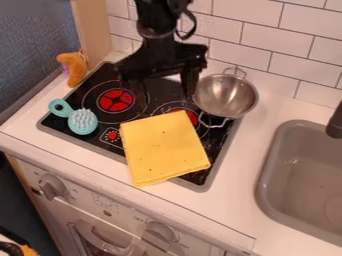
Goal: Placed the yellow cloth to the lower side of the right burner
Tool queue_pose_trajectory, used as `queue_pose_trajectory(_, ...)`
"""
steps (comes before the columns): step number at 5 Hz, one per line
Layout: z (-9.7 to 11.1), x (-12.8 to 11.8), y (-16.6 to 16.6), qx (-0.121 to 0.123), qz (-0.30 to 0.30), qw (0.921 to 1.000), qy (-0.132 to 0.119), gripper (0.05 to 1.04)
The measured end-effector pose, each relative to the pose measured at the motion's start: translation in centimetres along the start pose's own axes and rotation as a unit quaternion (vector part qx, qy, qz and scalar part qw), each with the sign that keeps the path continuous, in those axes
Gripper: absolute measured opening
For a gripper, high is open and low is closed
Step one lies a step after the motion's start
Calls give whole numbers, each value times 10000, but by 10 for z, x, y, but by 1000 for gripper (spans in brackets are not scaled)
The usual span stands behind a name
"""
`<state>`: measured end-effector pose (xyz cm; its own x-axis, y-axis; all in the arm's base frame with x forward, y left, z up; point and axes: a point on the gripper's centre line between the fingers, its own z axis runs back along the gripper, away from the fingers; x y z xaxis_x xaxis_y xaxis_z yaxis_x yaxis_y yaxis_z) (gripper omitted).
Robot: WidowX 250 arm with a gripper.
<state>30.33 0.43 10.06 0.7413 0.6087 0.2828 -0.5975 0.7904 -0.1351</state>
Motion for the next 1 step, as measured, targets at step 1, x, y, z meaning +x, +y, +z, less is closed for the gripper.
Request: queue_pose_trajectory(1,0,0,0,0,1,10000,0,999)
